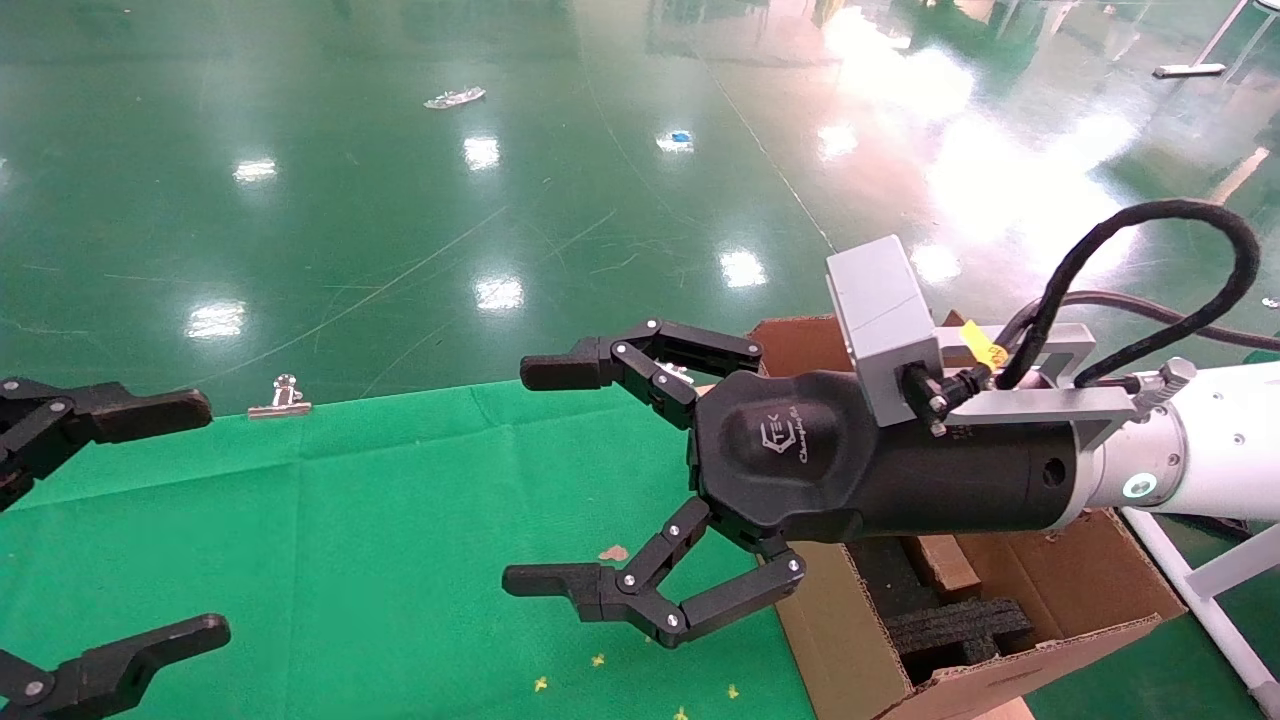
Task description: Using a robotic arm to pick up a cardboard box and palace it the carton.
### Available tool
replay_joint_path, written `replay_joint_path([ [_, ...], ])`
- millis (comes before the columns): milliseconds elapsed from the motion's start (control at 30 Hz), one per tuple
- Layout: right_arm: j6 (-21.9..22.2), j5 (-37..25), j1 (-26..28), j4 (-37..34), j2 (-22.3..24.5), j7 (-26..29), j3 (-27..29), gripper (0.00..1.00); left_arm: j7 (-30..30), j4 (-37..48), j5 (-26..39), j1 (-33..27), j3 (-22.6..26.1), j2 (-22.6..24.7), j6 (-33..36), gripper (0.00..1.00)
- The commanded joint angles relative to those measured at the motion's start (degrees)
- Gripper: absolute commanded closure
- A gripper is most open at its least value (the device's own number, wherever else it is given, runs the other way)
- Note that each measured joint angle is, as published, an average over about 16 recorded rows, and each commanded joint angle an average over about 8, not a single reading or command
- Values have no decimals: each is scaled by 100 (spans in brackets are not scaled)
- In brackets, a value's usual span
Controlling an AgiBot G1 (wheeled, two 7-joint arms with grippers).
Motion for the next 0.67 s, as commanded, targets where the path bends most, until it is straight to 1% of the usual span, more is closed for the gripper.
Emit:
replay_joint_path([
  [33, 0, 0, 0, 0, 0, 0, 0, 0, 0, 0, 0, 0, 0, 0, 0, 0],
  [667, 0, 0, 0, 0, 0, 0, 0, 0, 0, 0, 0, 0, 0, 0, 0, 0],
])
